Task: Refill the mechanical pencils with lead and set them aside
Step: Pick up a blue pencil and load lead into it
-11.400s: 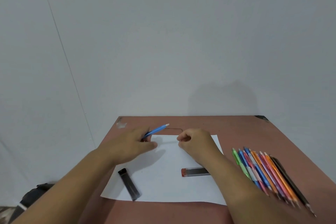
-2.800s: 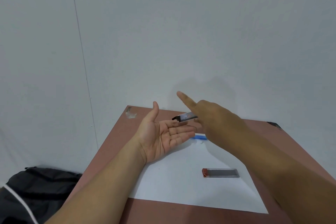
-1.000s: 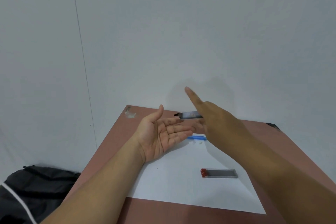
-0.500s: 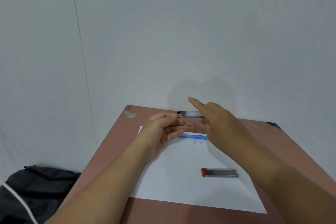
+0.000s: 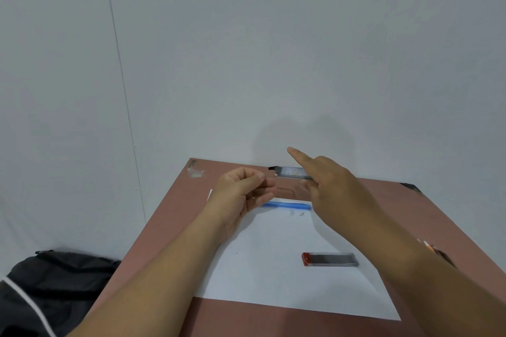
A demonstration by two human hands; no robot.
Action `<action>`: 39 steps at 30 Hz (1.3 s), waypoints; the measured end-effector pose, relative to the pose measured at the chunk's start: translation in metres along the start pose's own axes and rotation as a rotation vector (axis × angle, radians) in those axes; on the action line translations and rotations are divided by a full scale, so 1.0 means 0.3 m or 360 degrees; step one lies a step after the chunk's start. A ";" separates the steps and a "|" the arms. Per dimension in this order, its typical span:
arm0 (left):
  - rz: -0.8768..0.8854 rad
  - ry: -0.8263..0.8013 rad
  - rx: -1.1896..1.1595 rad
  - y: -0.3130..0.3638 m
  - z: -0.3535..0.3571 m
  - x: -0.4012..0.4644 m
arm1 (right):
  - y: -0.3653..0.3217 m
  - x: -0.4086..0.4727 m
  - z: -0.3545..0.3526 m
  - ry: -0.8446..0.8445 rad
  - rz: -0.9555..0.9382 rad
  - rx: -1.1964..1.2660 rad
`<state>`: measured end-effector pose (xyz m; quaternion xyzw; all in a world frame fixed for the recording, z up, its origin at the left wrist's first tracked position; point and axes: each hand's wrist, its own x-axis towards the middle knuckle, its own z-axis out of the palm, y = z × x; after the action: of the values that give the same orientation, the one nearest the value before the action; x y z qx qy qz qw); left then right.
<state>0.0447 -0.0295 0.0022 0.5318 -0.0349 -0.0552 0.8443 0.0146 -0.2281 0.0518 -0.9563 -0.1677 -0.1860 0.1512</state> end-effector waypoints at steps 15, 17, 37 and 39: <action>0.0230 0.0259 -0.0114 0.031 -0.016 0.002 | 0.045 -0.077 0.075 0.0242 0.0408 0.0475; 0.0236 0.0253 -0.0133 0.031 -0.017 0.002 | 0.041 -0.084 0.079 0.0221 0.0496 0.0592; 0.0207 0.0317 -0.0359 0.034 -0.044 0.029 | -0.033 -0.100 0.087 0.0302 0.0671 0.1285; 0.0197 0.0329 -0.0383 0.034 -0.047 0.030 | -0.032 -0.102 0.087 0.0300 0.0661 0.1268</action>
<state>0.0558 -0.0138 0.0054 0.4267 0.0263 0.0479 0.9027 -0.0077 -0.2182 0.0184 -0.8159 -0.0164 -0.1588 0.5557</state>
